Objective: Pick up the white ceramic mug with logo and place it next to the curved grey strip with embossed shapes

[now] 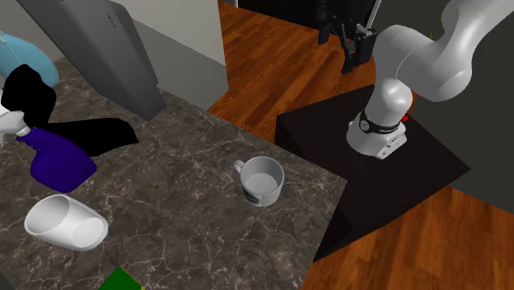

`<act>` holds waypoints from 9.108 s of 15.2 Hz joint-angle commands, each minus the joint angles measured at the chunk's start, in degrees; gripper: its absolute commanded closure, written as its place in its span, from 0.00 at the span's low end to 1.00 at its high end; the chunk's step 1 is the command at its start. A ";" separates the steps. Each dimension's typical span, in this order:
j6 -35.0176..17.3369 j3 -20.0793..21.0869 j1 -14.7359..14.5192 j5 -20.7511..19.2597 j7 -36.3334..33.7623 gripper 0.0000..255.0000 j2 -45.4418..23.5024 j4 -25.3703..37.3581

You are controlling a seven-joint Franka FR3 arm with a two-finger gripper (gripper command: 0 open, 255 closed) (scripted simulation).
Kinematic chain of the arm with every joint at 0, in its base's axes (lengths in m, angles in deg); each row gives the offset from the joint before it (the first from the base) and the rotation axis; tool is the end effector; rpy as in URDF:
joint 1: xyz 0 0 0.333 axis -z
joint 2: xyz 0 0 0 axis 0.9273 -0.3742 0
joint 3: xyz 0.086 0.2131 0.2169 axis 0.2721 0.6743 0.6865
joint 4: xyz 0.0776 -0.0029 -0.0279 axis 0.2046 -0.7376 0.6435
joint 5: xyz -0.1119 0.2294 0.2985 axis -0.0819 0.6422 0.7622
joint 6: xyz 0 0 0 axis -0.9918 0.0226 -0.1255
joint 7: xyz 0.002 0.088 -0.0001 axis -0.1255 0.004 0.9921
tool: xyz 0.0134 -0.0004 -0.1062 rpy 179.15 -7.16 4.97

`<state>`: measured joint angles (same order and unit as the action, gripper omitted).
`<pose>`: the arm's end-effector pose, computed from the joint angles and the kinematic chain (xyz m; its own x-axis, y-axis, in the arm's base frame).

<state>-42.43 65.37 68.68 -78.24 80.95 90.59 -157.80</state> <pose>0.2945 0.0050 0.5597 0.9829 -0.0422 -0.1790 -0.0158 -0.9891 0.1462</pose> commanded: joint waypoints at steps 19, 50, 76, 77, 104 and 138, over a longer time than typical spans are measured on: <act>-39.10 6.24 -4.68 4.97 -5.15 0.00 -24.63 -4.55; -55.40 8.46 -5.24 2.56 -8.21 1.00 -39.63 -2.80; -34.48 7.62 -5.61 5.35 -5.34 1.00 -29.65 8.37; -33.70 7.59 -5.61 5.39 -5.28 1.00 -29.45 8.96; -22.75 -1.88 0.57 3.59 9.73 1.00 -34.19 25.10; -25.19 -13.27 14.17 8.47 35.23 1.00 -64.21 53.06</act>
<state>-63.49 52.40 82.59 -69.60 116.19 27.22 -103.54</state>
